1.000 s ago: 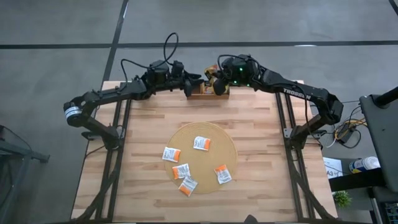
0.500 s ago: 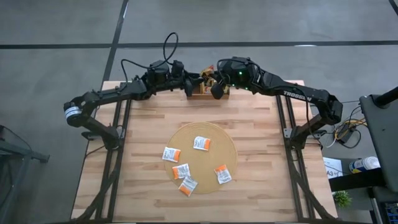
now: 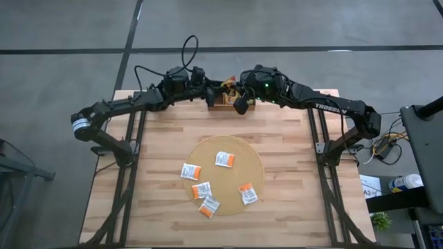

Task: Pick & Place Tea
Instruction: Put the red tea bag into the middle section of the wooden organizer

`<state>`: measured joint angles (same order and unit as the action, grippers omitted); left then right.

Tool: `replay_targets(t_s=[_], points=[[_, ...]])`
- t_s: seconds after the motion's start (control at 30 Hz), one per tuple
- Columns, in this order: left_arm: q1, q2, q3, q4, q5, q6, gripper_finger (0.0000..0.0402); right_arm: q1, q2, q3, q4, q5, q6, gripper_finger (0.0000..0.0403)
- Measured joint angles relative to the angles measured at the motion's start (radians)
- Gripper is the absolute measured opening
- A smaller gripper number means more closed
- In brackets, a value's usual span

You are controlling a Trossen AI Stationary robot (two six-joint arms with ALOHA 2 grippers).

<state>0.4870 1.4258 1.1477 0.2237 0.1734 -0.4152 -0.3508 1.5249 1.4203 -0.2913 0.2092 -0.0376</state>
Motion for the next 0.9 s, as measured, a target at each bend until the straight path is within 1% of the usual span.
replay_targets(t_s=[0.1, 0.17, 0.23, 0.3, 0.33, 0.37, 0.47, 0.63, 0.77, 0.9], points=[[-0.001, 0.000, 0.000, 0.000, 0.000, 0.000, 0.0159, 0.000, 0.000, 0.000, 0.000, 0.000, 0.000, 0.0023], [-0.003, 0.000, 0.000, 0.000, 0.000, 0.000, 0.0132, 0.000, 0.000, 0.000, 0.000, 0.000, 0.001, 0.0023], [-0.005, 0.000, 0.000, 0.000, 0.000, 0.002, 0.0092, 0.000, 0.000, 0.000, 0.000, 0.000, 0.001, 0.0024], [-0.009, 0.000, 0.000, -0.001, 0.000, 0.012, 0.0041, 0.000, 0.000, 0.000, 0.000, 0.000, 0.002, 0.0030], [-0.010, 0.000, 0.000, 0.000, 0.000, 0.020, 0.0021, 0.000, 0.000, 0.000, 0.001, 0.000, 0.001, 0.0035], [-0.010, 0.000, 0.000, 0.000, 0.000, 0.024, 0.0012, 0.000, 0.000, 0.000, 0.002, 0.000, 0.001, 0.0042], [-0.011, 0.000, 0.000, -0.001, 0.000, 0.029, 0.0003, 0.002, 0.000, 0.000, 0.003, 0.000, 0.004, 0.0065], [-0.011, 0.000, 0.000, -0.003, 0.000, 0.030, 0.0001, 0.002, 0.000, 0.000, 0.004, 0.000, 0.028, 0.0106], [-0.010, 0.000, 0.011, -0.013, 0.000, 0.050, 0.0001, 0.002, -0.016, 0.000, -0.008, -0.008, 0.058, 0.0149], [-0.005, 0.000, 0.032, -0.060, -0.003, 0.057, 0.0000, 0.002, -0.053, 0.000, -0.049, 0.003, 0.095, 0.0190]])
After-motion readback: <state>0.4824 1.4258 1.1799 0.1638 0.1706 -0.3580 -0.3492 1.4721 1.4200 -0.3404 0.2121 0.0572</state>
